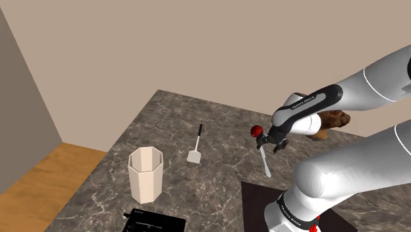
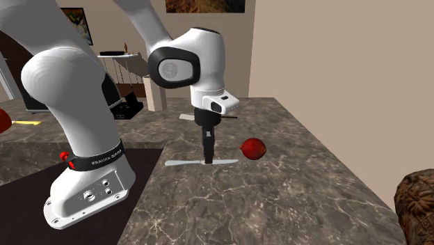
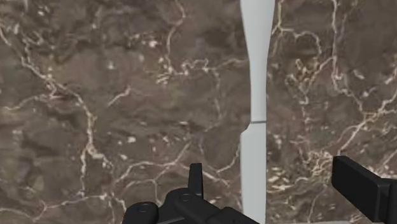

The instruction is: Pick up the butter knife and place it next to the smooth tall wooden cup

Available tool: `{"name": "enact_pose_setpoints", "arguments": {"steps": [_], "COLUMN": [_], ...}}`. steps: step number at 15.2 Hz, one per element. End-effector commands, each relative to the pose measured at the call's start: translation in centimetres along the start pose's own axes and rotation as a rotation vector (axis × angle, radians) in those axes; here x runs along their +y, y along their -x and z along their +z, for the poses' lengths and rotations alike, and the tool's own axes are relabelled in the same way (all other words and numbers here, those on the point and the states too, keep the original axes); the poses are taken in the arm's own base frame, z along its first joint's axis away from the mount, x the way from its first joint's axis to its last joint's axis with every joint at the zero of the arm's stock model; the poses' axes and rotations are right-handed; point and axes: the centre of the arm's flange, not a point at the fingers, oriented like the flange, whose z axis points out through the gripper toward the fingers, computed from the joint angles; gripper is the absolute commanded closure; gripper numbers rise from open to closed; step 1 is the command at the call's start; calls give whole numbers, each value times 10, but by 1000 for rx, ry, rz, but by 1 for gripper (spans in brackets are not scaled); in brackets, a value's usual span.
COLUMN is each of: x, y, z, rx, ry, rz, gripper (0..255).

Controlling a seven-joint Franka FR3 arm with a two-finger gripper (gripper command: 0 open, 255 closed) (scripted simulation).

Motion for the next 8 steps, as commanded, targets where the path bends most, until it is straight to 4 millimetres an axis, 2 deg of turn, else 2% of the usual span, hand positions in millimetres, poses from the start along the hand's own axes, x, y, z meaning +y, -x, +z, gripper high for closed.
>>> {"name": "enact_pose_setpoints", "arguments": {"steps": [1,4,8], "x": [1,1,1], "y": [0,0,0], "z": [11,24,24], "rx": [1,1,1], "ry": [0,0,0], "rz": [2,2,2], "gripper": [0,0,0]}}
